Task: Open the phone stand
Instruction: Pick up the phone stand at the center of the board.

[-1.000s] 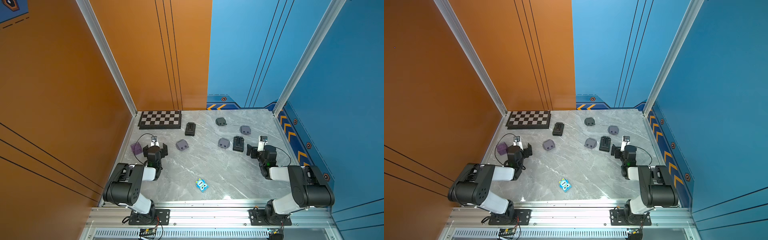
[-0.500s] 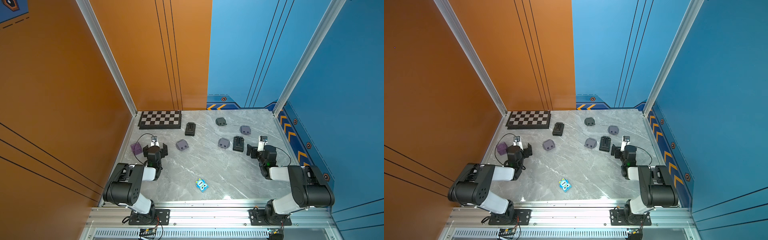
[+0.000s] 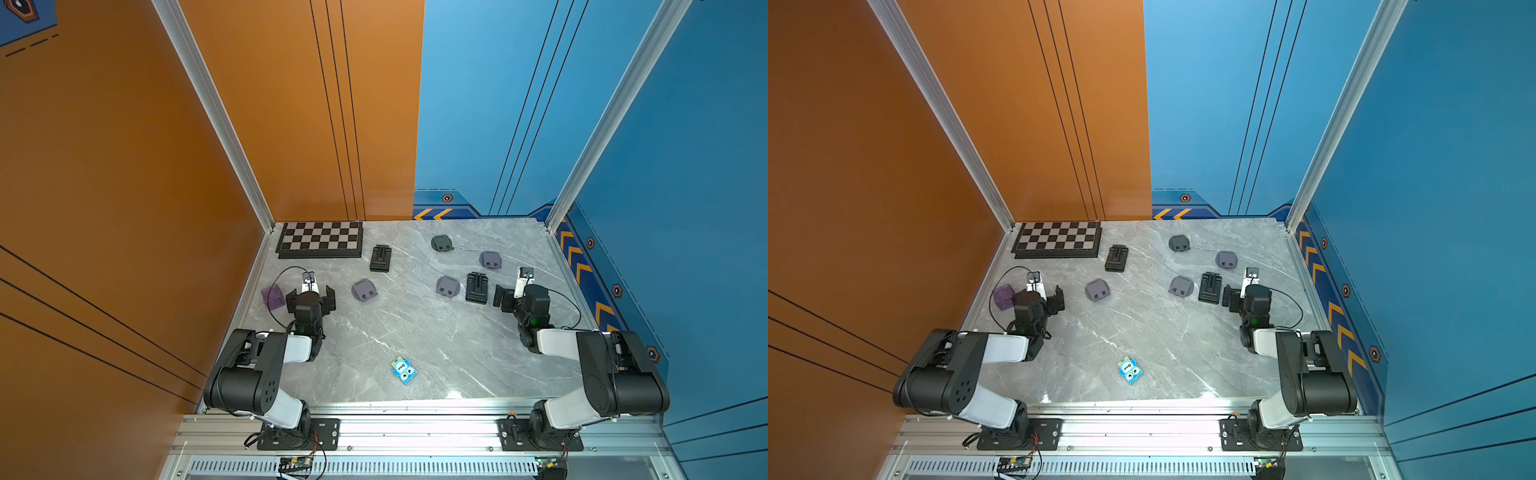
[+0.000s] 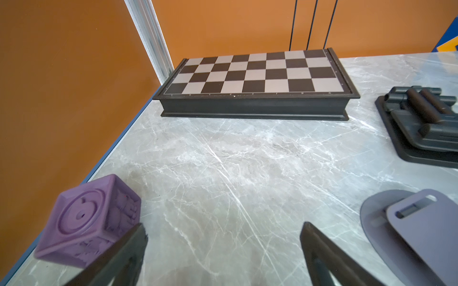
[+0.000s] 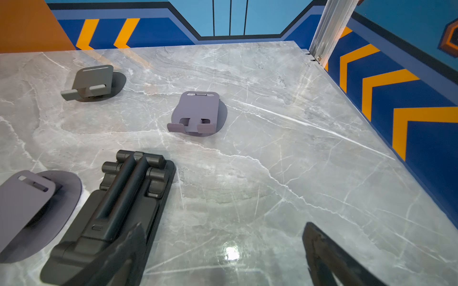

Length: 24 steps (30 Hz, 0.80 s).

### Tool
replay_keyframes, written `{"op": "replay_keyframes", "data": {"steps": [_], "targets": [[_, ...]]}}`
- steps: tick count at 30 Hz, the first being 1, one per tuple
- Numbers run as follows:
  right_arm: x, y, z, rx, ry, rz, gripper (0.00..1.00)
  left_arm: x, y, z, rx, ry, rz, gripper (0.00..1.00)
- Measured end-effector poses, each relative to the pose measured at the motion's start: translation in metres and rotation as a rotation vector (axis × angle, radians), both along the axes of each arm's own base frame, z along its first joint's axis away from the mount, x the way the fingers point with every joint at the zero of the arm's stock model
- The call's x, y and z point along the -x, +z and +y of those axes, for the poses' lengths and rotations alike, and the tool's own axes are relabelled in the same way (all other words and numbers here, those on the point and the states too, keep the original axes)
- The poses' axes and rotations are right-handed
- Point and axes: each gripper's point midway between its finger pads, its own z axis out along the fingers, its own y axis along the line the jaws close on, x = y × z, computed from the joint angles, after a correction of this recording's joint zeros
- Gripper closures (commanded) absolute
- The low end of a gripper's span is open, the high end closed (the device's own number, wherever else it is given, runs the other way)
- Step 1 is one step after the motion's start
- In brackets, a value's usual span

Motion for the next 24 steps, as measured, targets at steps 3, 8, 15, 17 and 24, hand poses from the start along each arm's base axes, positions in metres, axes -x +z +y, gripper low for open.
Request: {"op": "replay_keyframes", "data": {"steps": [3,8,15,17,24], "targets": [[-0.028,0.028,0.004,0.044,-0.027,0.018,0.0,0.002,0.017,-0.001,-0.004,0.003,-0.033,0.02],[-0.051,0.057,0.026,0.101,-0.026,0.05,0.0,0.001,0.036,-0.006,-0.027,0.009,-0.028,0.02],[-0.061,0.048,0.064,0.134,-0.002,0.253,0.0,-0.022,0.079,-0.028,-0.023,-0.045,-0.016,0.02],[-0.061,0.047,0.071,0.12,-0.01,0.312,0.0,-0.025,0.09,-0.041,-0.013,-0.091,-0.018,0.02],[-0.048,0.042,0.078,0.018,-0.086,0.516,0.0,-0.026,0.11,-0.104,0.078,-0.301,0.015,0.02]]}}
